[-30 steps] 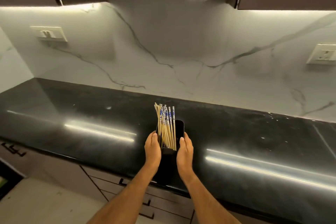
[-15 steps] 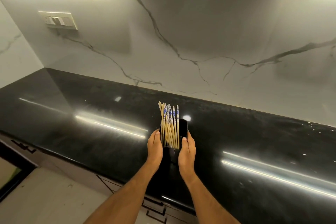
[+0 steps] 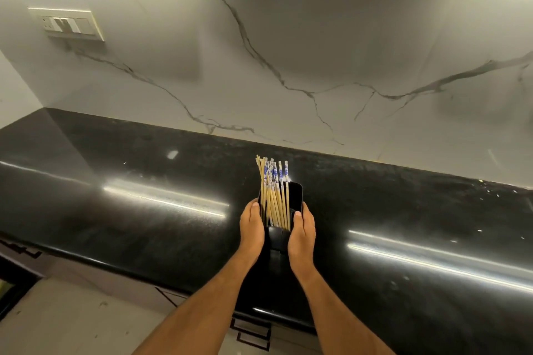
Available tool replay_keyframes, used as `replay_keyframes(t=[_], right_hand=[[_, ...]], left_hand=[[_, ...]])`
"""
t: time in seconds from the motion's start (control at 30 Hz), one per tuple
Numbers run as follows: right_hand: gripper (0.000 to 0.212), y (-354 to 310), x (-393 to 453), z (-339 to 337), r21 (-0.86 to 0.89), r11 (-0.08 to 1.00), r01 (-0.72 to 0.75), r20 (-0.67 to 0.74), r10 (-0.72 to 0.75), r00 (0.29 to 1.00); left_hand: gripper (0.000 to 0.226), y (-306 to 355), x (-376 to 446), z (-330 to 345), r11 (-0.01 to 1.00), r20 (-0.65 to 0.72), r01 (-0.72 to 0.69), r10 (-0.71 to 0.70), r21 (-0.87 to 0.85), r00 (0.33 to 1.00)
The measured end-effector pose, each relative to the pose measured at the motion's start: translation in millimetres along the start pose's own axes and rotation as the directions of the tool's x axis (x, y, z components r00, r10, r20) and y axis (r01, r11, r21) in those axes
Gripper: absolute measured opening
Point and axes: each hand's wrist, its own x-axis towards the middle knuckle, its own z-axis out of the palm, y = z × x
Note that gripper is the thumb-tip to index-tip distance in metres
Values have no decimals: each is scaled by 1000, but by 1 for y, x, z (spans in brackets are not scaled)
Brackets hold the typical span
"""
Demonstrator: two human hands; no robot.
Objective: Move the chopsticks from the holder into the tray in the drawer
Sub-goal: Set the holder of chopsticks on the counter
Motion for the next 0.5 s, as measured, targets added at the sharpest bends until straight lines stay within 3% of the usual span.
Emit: replay_keyframes(t=[0.33,0.5], right_hand=[[39,-2,-1,2,-86,996,3,-55,-8,998],[48,-7,-10,-5,-199,980,1,-123,-26,992]], left_hand=[[42,5,15,-18,991,162,-19,-3,135,987],[46,11,17,-41,936,227,-194,129,293,965]])
